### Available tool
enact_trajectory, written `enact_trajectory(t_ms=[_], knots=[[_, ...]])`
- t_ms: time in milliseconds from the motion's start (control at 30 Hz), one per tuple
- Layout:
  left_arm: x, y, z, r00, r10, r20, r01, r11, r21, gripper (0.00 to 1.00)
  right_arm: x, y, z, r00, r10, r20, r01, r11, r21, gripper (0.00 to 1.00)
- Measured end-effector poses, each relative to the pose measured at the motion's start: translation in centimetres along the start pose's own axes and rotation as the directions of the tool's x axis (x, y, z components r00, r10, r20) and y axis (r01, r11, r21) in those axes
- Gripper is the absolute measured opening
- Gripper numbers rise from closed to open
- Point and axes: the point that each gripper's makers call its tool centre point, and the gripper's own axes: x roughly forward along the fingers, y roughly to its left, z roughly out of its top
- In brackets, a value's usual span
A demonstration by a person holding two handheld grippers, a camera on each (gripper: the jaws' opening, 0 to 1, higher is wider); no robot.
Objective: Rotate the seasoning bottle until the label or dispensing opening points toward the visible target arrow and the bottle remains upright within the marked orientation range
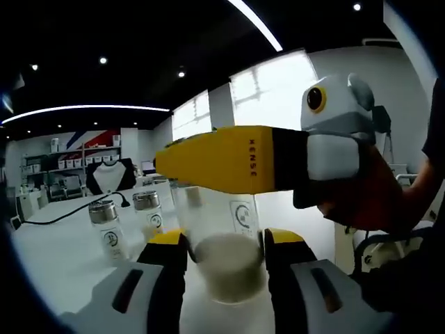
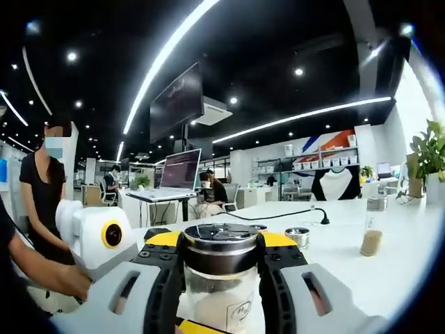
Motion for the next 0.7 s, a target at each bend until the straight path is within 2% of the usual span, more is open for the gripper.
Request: enact_trajectory(t_ms=[133,267,300,367,400,533,600,633,700], knots=[[0.0,0.2,-0.4,0.999,0.025,-0.026,-0.026,1.0,-0.012,0.47,0.1,0.3,-0.1,1.0,-0.002,0.0,0.002,1.0,-0.013,0.4],[-0.8,0.9,0.6,0.999,0.044,-0.024,-0.044,0.999,0.014,0.45,0.1,0.7,0.4,0.999,0.042,0.012,-0.042,0.999,0.001,0.4],[-1.0,1.0,0.8,0.999,0.045,-0.018,-0.044,0.999,0.018,0.45,0.1,1.1,1.0,0.997,0.074,0.032,-0.074,0.997,-0.007,0.4],[-1.2,1.2,1.2,0.999,0.041,-0.008,-0.041,0.999,0.025,0.44,0.1,1.4,1.3,0.994,0.106,0.031,-0.105,0.994,-0.016,0.4],[-1.3,1.4,1.3,0.999,0.039,-0.009,-0.039,0.999,0.033,0.44,0.1,2.0,1.2,0.987,0.162,0.009,-0.161,0.986,-0.038,0.4],[-1.5,1.6,1.1,1.0,0.016,-0.025,-0.015,0.999,0.031,0.43,-0.1,2.3,0.9,0.977,0.21,-0.034,-0.212,0.974,-0.081,0.39],[-1.6,1.4,1.3,1.0,-0.009,-0.016,0.009,1.0,0.012,0.43,-0.3,2.3,1.0,0.972,0.232,-0.038,-0.234,0.969,-0.076,0.39],[-1.7,1.4,1.3,1.0,-0.014,-0.016,0.014,1.0,0.009,0.43,-0.4,2.5,0.9,0.963,0.264,-0.046,-0.267,0.961,-0.075,0.39],[-1.8,1.0,1.4,0.998,-0.059,-0.012,0.059,0.998,-0.004,0.43,-0.7,2.3,1.0,0.957,0.285,-0.056,-0.288,0.956,-0.062,0.38]])
